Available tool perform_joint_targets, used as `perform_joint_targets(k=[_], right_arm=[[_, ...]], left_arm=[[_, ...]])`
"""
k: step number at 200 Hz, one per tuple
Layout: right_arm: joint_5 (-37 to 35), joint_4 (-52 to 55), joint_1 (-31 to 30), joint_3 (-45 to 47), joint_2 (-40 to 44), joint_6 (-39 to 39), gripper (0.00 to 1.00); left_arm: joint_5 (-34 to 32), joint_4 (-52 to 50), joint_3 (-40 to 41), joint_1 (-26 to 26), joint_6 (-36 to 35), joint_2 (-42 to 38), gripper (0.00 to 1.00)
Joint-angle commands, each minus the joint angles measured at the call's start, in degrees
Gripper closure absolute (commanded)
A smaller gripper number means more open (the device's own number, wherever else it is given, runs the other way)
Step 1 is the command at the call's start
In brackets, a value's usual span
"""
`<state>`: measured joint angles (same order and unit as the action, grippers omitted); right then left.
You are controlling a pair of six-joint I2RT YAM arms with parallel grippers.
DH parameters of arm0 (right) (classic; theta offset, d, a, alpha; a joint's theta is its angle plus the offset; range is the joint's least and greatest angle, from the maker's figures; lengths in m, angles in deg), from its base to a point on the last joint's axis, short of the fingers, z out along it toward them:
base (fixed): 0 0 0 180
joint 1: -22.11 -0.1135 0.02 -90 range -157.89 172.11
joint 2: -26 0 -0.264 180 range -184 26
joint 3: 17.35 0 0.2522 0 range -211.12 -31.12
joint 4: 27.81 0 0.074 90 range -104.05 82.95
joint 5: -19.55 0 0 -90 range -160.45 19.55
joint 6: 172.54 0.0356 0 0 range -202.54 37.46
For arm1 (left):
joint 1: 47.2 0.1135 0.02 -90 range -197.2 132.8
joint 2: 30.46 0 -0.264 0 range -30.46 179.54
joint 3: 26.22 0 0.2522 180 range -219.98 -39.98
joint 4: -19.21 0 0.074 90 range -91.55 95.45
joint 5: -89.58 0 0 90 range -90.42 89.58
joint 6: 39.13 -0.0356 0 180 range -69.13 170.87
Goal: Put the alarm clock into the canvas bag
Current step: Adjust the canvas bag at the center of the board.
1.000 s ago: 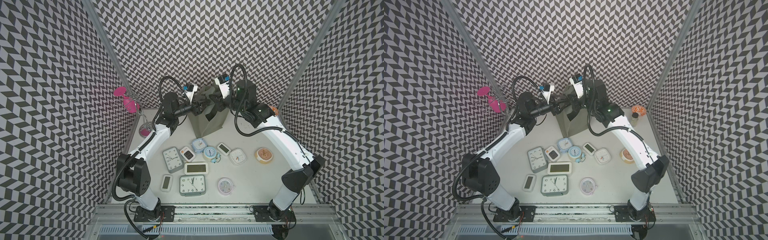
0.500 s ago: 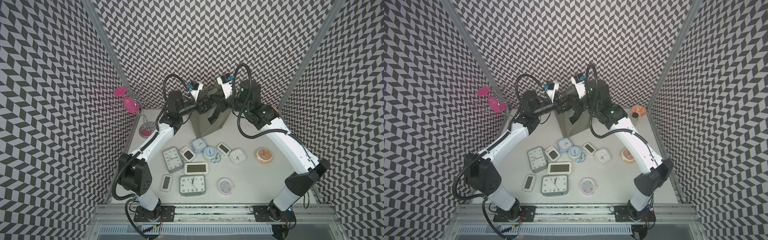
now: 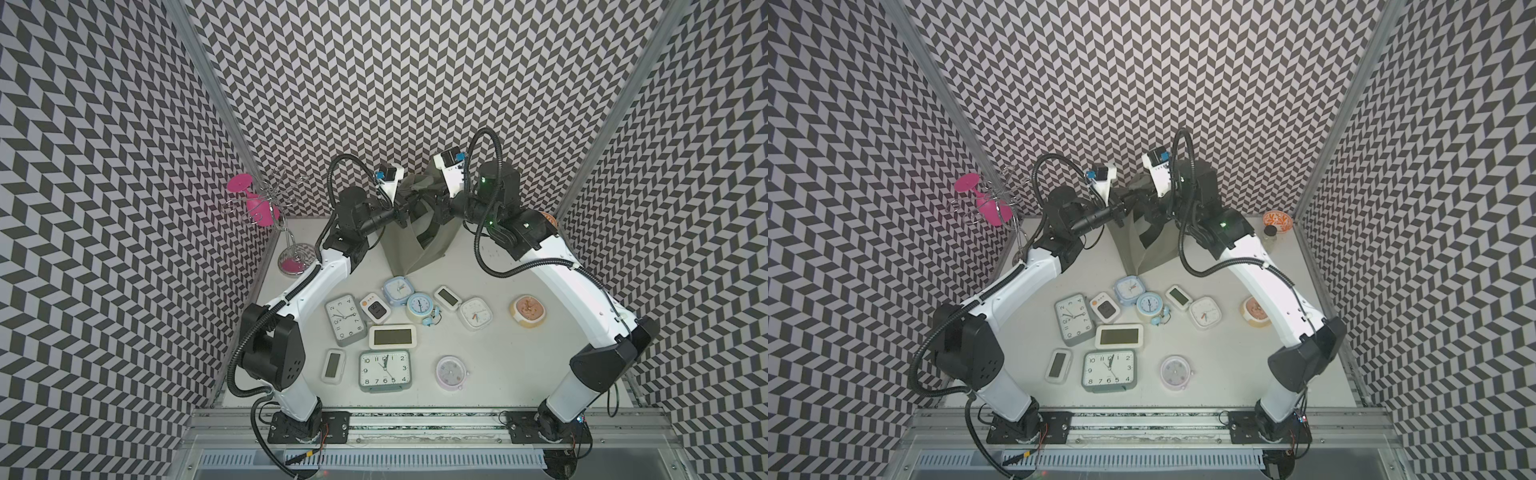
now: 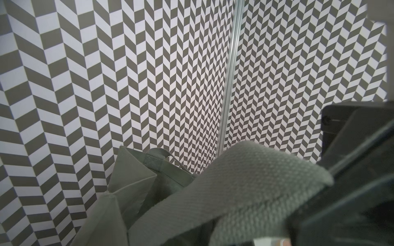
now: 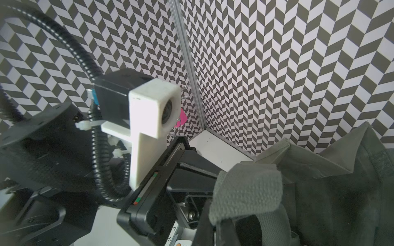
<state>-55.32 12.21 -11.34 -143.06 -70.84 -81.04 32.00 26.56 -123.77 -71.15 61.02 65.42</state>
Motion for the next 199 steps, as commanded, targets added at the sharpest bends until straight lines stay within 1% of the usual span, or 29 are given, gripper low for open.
perform_joint_targets(k=[1,8,13,18,30,39,47,56,68,81,100,128,151,168,177,180,199], right_arm=[[-0.98,-0.38,1.16,-2.48,-1.23,-0.95,1.0],[0.06,-0.3,2.13,-2.07,-1.18,-0.86,1.0],[0.8,-0.57,2.83,-1.26,-0.81,-0.8,0.96],[1.18,-1.1,3.41,-0.09,-0.17,-0.77,0.87],[0.75,-3.37,4.97,4.58,2.58,-0.6,0.61],[0.01,-5.88,6.55,9.11,5.3,0.16,0.43],[0.17,-8.12,8.32,13.11,7.73,1.18,0.34],[1.09,-10.31,10.65,17.3,10.02,2.71,0.29],[2.56,-12.53,13.54,22.16,12.2,4.97,0.26],[5.06,-15.69,16.1,27.0,13.6,7.85,0.25],[6.22,-17.21,17.47,29.79,12.99,10.32,0.23],[8.09,-17.5,17.54,29.59,10.48,11.02,0.23],[8.33,-18.6,17.54,29.05,8.87,11.67,0.25],[8.46,-17.64,17.46,26.25,6.39,11.91,0.25],[8.51,-17.39,17.41,24.87,5.22,12.03,0.24],[8.51,-17.38,17.37,24.52,4.91,12.18,0.23],[8.04,-18.24,16.95,23.18,3.53,13.06,0.21]], left_arm=[[0.0,2.73,1.72,-0.05,0.04,-3.23,1.0],[0.22,2.67,1.91,-0.05,-0.04,-3.59,1.0],[0.31,2.55,2.01,-0.05,-0.09,-3.82,1.0],[0.43,2.37,2.05,0.07,-0.05,-4.0,1.0],[0.82,2.19,2.01,0.25,0.03,-4.2,1.0],[1.34,2.16,2.05,0.38,0.06,-4.31,1.0],[1.78,2.19,2.1,0.47,0.13,-4.52,1.0],[2.03,2.25,2.32,0.48,0.18,-4.78,1.0],[2.26,2.75,2.75,0.48,0.39,-5.08,1.0],[2.29,3.14,3.1,0.48,0.48,-5.34,1.0],[1.3,2.73,3.11,0.65,0.86,-5.43,1.0],[-1.46,2.41,3.43,2.14,3.7,-5.84,1.0],[-3.83,3.68,5.88,4.71,7.71,-7.06,1.0],[-2.98,7.21,9.02,7.19,11.72,-8.19,1.0],[-2.24,8.4,10.18,8.34,12.17,-8.5,1.0],[-2.01,8.56,10.48,8.71,13.51,-8.59,1.0],[-0.74,10.75,13.29,10.99,16.12,-9.48,1.0]])
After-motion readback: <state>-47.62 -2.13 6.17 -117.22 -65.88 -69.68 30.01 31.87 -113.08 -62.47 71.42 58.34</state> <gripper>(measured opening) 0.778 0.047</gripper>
